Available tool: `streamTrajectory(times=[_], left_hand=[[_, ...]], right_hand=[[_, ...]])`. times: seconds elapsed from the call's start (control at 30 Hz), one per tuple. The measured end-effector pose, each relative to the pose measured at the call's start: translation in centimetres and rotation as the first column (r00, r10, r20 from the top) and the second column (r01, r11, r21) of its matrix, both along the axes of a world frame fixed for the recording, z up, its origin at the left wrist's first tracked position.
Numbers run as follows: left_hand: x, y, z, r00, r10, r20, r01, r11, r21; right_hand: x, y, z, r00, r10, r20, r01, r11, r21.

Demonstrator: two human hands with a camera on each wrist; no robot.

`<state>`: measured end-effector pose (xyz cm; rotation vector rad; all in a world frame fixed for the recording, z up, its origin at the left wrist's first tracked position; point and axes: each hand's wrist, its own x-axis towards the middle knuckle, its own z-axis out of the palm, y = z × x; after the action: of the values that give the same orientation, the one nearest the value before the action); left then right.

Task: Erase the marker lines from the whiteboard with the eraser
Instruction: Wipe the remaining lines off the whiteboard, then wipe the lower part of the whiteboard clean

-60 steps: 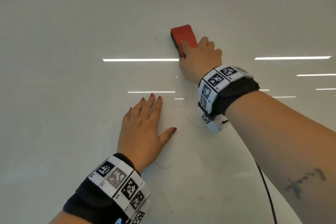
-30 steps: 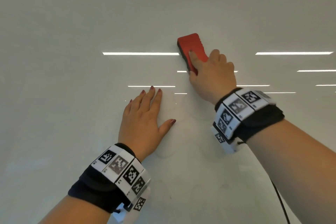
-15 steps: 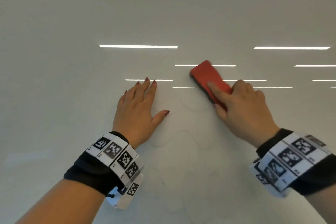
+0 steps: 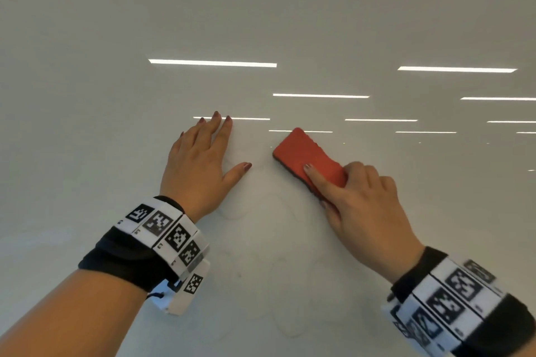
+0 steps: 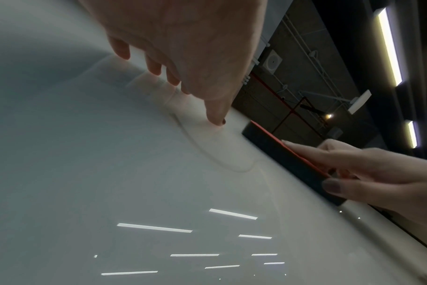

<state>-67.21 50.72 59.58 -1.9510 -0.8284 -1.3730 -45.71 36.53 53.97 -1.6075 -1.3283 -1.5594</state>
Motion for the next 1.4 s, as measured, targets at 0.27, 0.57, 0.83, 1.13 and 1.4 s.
streamTrajectory(times=[0.27, 0.57, 0.83, 1.13, 1.4], left_hand=[[0.4, -0.1, 0.0, 1.000, -0.006, 0.003, 0.006, 0.999, -0.033], [1.8, -3.1, 0.1, 0.995, -0.070, 0.065, 0.073, 0.996, -0.057], [7.6, -6.1, -1.4, 0.978, -0.137, -0.156, 0.167, 0.966, 0.196], [5.3, -5.3, -2.5, 0.982, -0.185, 0.023, 0.176, 0.959, 0.221], [-0.4, -2.0, 1.4, 0.967, -0.061, 0.249, 0.054, 0.998, 0.039]], right_hand=[[4.4, -2.3, 4.7, 0.965, -0.121, -0.231, 0.150, 0.983, 0.110], [0.5, 0.9, 3.6, 0.999, 0.027, 0.042, -0.029, 0.998, 0.051], [2.3, -0.4, 3.0, 0.966, 0.235, 0.112, -0.228, 0.971, -0.069], [8.1, -1.5, -0.5, 0.964, 0.160, -0.211, -0.150, 0.987, 0.063], [8.5, -1.7, -0.8, 0.955, 0.036, -0.295, -0.056, 0.997, -0.059]])
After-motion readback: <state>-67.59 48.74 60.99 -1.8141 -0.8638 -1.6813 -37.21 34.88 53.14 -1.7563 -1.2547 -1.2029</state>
